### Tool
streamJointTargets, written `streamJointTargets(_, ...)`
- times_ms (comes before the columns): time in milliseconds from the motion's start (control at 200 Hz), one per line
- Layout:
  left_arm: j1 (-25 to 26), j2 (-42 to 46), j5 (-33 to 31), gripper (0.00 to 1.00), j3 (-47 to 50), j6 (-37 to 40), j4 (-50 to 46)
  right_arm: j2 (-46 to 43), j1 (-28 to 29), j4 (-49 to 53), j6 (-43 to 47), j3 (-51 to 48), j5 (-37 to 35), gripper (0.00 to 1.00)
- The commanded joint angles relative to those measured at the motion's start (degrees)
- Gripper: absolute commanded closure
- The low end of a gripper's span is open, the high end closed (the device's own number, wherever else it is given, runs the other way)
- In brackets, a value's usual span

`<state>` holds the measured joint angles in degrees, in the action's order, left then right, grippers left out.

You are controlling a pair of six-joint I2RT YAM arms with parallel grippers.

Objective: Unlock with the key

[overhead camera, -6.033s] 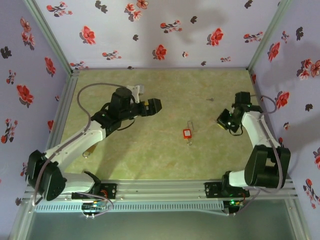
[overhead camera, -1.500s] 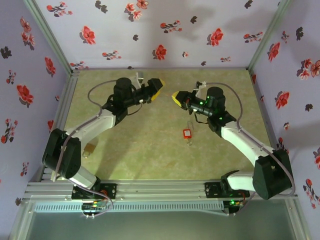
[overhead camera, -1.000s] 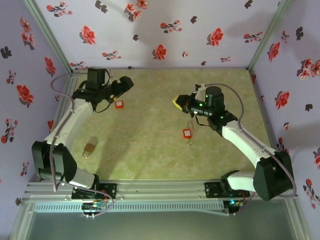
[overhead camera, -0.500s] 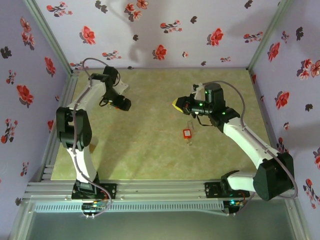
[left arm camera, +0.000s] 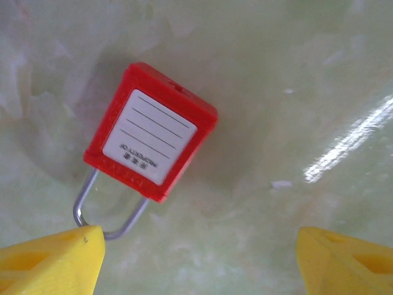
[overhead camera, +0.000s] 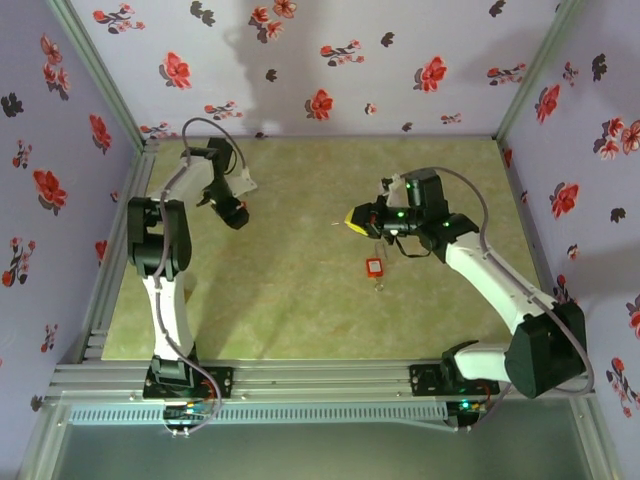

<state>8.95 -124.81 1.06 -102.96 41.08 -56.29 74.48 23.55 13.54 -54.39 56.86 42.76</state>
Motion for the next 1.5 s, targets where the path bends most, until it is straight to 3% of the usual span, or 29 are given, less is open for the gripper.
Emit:
streamJointTargets(0, -1.1, -2.8, 0.5, 0.20, -5.3, 3.8, -0.7, 1.2, -0.2, 1.4, 1.3, 1.6, 2.1, 1.00)
streamJointTargets(540, -1.2, -11.3, 5.2, 0.22, -12.3, 3.3, -3.1, 6.7, 0.3, 2.2, 2.4, 4.1, 3.5, 1.00)
streamJointTargets(705, -1.2, -12.5, 5.3, 0.26, -13.0, 3.0, -3.5, 8.3, 0.3, 2.2, 2.6, 5.2, 3.5, 1.00)
streamJointTargets(1250, -1.1, -8.4, 9.1, 0.74, -8.5, 2.8, -4.4, 9.4, 0.4, 1.5, 2.8, 6.4, 2.9, 1.00)
streamJointTargets(1490, 2.0, 5.5, 15.6, 0.84, 2.0, 6.5, 3.1, 5.6, -3.3, 9.3, 7.8, 7.8, 3.7, 1.00)
